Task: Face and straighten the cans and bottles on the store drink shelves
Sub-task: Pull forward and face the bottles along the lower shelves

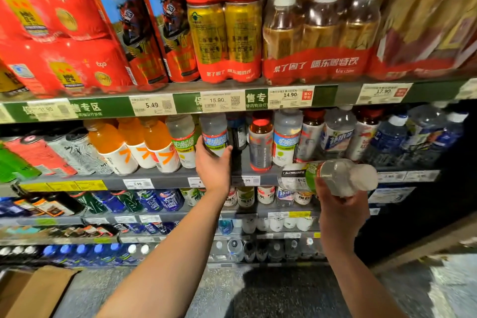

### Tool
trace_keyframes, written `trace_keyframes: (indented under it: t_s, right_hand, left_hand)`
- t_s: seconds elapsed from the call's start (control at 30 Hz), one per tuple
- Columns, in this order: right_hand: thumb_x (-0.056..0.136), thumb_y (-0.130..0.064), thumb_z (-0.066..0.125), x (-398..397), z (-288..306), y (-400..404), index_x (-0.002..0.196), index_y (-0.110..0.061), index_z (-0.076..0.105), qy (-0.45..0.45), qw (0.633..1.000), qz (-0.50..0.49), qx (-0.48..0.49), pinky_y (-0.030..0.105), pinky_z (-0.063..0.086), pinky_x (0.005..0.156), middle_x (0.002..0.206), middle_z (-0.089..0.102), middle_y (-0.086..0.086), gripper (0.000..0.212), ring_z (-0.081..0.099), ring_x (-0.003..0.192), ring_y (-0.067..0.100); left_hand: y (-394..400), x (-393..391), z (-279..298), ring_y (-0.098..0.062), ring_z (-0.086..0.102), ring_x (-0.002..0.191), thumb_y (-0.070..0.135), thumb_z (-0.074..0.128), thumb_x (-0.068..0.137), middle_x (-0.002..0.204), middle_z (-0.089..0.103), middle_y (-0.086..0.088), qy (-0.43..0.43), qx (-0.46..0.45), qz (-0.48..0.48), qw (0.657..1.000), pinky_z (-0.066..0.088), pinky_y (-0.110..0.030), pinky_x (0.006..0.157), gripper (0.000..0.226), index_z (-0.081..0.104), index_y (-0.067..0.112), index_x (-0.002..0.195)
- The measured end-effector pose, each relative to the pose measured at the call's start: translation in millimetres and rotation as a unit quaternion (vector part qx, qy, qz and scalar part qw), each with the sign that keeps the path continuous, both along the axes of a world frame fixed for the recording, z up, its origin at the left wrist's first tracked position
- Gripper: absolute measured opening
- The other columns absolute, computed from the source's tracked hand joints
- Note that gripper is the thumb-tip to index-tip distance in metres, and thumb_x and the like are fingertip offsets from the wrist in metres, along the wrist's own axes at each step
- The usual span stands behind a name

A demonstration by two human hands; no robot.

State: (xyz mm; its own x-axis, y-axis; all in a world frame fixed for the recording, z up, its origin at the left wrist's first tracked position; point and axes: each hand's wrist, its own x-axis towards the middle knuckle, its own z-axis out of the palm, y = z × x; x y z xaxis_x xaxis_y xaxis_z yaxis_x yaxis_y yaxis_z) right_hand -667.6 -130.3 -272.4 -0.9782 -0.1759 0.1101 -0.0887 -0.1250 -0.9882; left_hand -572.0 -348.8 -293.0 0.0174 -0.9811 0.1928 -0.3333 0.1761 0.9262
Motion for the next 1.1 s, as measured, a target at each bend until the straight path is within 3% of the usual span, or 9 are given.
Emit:
trace_keyframes:
  t_s: [0.13,0.3,0.43,0.57,0.7,0.83,0.97,1.1]
  right_hand:
    - [0.077,-0.001,0.080,-2,-1,5,0.122,0.010,0.055,-0.004,1.000,-0.005,0.007,0.003,0.049,0.069,0.111,0.067,0.020,0.052,0.061,0.077,-0.019]
    - [0.077,0.001,0.078,2,5,2,0.124,0.009,0.054,0.006,1.000,0.005,0.007,0.001,0.046,0.071,0.109,0.065,0.011,0.053,0.061,0.080,-0.020]
    - [0.077,0.003,0.078,6,8,-1,0.125,0.005,0.054,0.007,1.000,0.014,0.007,0.001,0.046,0.071,0.105,0.065,0.002,0.053,0.062,0.082,-0.019]
    - [0.077,-0.001,0.079,11,11,-7,0.124,0.006,0.056,0.014,1.000,0.012,0.019,0.002,0.047,0.071,0.109,0.066,0.009,0.053,0.062,0.083,-0.018]
    - [0.075,-0.004,0.082,24,14,-20,0.117,0.000,0.058,0.013,0.999,0.026,0.017,0.004,0.049,0.070,0.104,0.068,0.007,0.049,0.064,0.081,-0.014]
    - [0.064,-0.024,0.083,43,21,-40,0.112,-0.009,0.060,-0.007,0.997,0.070,-0.018,0.013,0.054,0.073,0.100,0.070,0.001,0.055,0.069,0.086,-0.001]
    - [0.065,-0.029,0.091,64,20,-68,0.120,-0.006,0.059,0.004,0.992,0.123,-0.025,0.017,0.054,0.080,0.109,0.071,0.007,0.067,0.070,0.098,0.011]
    - [0.060,-0.043,0.081,87,23,-98,0.121,0.000,0.058,0.028,0.988,0.148,-0.024,0.010,0.052,0.077,0.108,0.070,0.010,0.078,0.068,0.093,-0.004]
  left_hand:
    - [-3,4,0,-0.007,0.059,0.105,0.029,0.089,0.071,0.121,0.067,0.001,0.009,0.008,-0.011,1.000,0.044,-0.020,0.092,0.072,0.056,0.013,0.132]
    - [5,1,1,-0.003,0.057,0.104,0.029,0.091,0.068,0.118,0.067,0.004,0.006,0.009,-0.060,0.998,0.044,-0.017,0.092,0.072,0.059,0.012,0.131]
    - [13,-6,5,0.005,0.053,0.095,0.025,0.093,0.066,0.106,0.061,0.013,0.010,0.002,-0.088,0.996,0.033,0.005,0.076,0.067,0.062,0.014,0.124]
    - [16,-5,4,0.009,0.053,0.090,0.022,0.092,0.067,0.106,0.059,0.015,0.012,-0.002,-0.115,0.993,0.033,0.006,0.075,0.067,0.060,0.013,0.125]
    - [11,4,2,0.020,0.058,0.090,0.022,0.091,0.069,0.105,0.066,0.014,0.030,0.014,-0.141,0.989,0.042,0.000,0.081,0.066,0.061,0.016,0.126]
    - [5,35,-1,-0.003,0.063,0.095,0.031,0.088,0.073,0.107,0.067,0.006,0.067,-0.005,-0.039,0.997,0.047,-0.010,0.087,0.054,0.065,0.016,0.120]
    - [-13,68,-7,-0.018,0.061,0.100,0.026,0.086,0.076,0.107,0.062,0.001,0.072,-0.037,0.051,0.995,0.050,-0.035,0.095,0.049,0.062,0.014,0.116]
    - [-28,80,-8,-0.015,0.061,0.113,0.029,0.085,0.077,0.120,0.066,0.002,0.064,0.006,0.037,0.997,0.048,-0.036,0.103,0.058,0.060,0.017,0.128]
